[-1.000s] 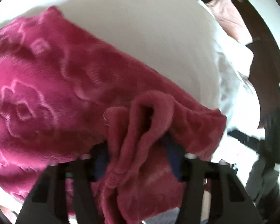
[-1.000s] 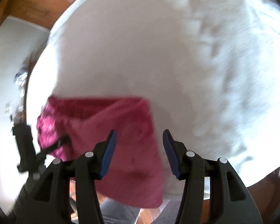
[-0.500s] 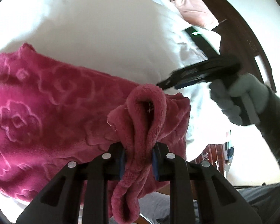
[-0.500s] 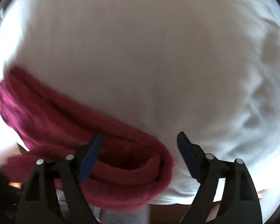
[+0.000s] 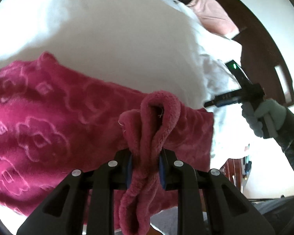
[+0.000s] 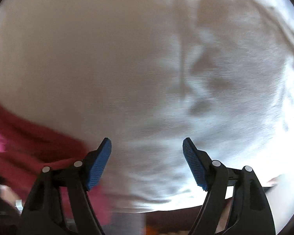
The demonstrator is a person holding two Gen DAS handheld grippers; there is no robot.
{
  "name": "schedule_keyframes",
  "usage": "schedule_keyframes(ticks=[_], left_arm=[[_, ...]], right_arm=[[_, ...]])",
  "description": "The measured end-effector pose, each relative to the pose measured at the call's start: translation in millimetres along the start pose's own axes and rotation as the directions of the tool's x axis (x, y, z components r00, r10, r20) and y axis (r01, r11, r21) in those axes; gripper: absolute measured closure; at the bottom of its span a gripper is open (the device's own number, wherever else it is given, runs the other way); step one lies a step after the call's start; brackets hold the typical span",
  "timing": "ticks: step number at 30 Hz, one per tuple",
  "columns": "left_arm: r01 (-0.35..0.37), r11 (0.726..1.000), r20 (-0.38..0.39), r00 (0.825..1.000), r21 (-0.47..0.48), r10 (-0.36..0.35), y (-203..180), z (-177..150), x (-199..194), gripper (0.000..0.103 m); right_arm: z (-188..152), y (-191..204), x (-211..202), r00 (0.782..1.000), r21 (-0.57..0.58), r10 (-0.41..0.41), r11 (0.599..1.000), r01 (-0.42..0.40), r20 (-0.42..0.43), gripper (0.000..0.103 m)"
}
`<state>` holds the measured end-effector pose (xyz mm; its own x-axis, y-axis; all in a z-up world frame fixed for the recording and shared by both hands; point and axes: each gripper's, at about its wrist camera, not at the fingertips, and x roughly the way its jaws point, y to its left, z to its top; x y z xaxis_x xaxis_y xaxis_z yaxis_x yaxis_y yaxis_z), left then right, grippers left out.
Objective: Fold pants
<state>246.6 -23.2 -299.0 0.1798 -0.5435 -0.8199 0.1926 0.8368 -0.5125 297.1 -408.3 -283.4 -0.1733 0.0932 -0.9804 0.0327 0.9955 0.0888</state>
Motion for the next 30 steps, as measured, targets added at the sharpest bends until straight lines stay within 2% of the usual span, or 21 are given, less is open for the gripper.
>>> schedule_keyframes(ticks=[3,8,12,18,19,20,21,22,23,25,26,28,30], left_arm=[[0.011,0.999,-0.019,1.0,0.046,-0.011,-15.8,-4.7,-2.4,0.083],[0.03,0.996,-0.015,0.999,0.082,-0.029,-35.9,-16.0,-8.5,0.083],[0.032,0.997,0.005,0.999,0.065,-0.032,-37.8,-22.3,-14.3,0.083],[0.005,0.999,0.015,1.0,0.032,-0.006,-24.5,-17.8,-9.9,0.083],[0.005,1.0,0.016,1.0,0.028,-0.006,-23.2,-16.2,-9.0,0.083],[0.004,1.0,0.018,1.0,0.025,-0.004,-22.2,-14.6,-8.3,0.083],[0.004,1.0,0.02,1.0,0.024,-0.005,-20.9,-11.7,-8.8,0.083],[0.004,1.0,0.021,1.0,0.027,-0.005,-20.3,-10.1,-9.5,0.083],[0.004,0.999,0.019,1.0,0.035,-0.004,-20.2,-8.2,-10.2,0.083],[0.007,0.999,0.013,1.0,0.054,-0.008,-22.1,-7.4,-11.6,0.083],[0.012,0.998,0.007,1.0,0.066,-0.013,-24.4,-6.9,-12.6,0.083],[0.023,0.996,-0.004,1.0,0.089,-0.023,-32.8,-7.8,-13.9,0.083],[0.034,0.992,-0.015,0.999,0.118,-0.032,-43.2,-9.9,-14.8,0.083]], right_arm=[[2.4,23.6,-7.2,0.996,-0.052,0.084,0.995,-0.085,-0.008,0.024],[8.1,67.7,15.5,0.992,-0.182,0.033,0.982,-0.054,-0.118,0.022],[3.5,61.1,38.3,0.98,-0.245,-0.104,0.968,0.061,-0.167,0.021],[3.7,18.4,24.6,0.984,-0.154,-0.13,0.982,0.111,-0.12,0.019],[2.5,8.6,22.4,0.982,-0.142,-0.16,0.979,0.145,-0.105,0.02],[-2.9,6.4,21.6,0.969,-0.151,-0.233,0.964,0.22,-0.078,0.02],[-3.4,1.5,21.6,0.941,-0.174,-0.336,0.929,0.326,-0.032,0.02],[1.5,-9.4,21.6,0.935,-0.169,-0.355,0.923,0.346,-0.021,0.02],[5.0,-21.6,18.7,0.946,-0.136,-0.323,0.938,0.318,-0.019,0.022],[2.3,-35.5,4.6,0.985,-0.069,-0.175,0.982,0.175,0.0,0.022],[0.0,-36.7,-2.5,0.994,-0.044,-0.112,0.993,0.112,0.009,0.022],[-1.3,-25.1,-8.8,1.0,-0.039,0.012,0.999,-0.012,0.001,0.022],[0.3,-11.8,-8.7,0.995,-0.068,0.091,0.993,-0.093,-0.035,0.021]])
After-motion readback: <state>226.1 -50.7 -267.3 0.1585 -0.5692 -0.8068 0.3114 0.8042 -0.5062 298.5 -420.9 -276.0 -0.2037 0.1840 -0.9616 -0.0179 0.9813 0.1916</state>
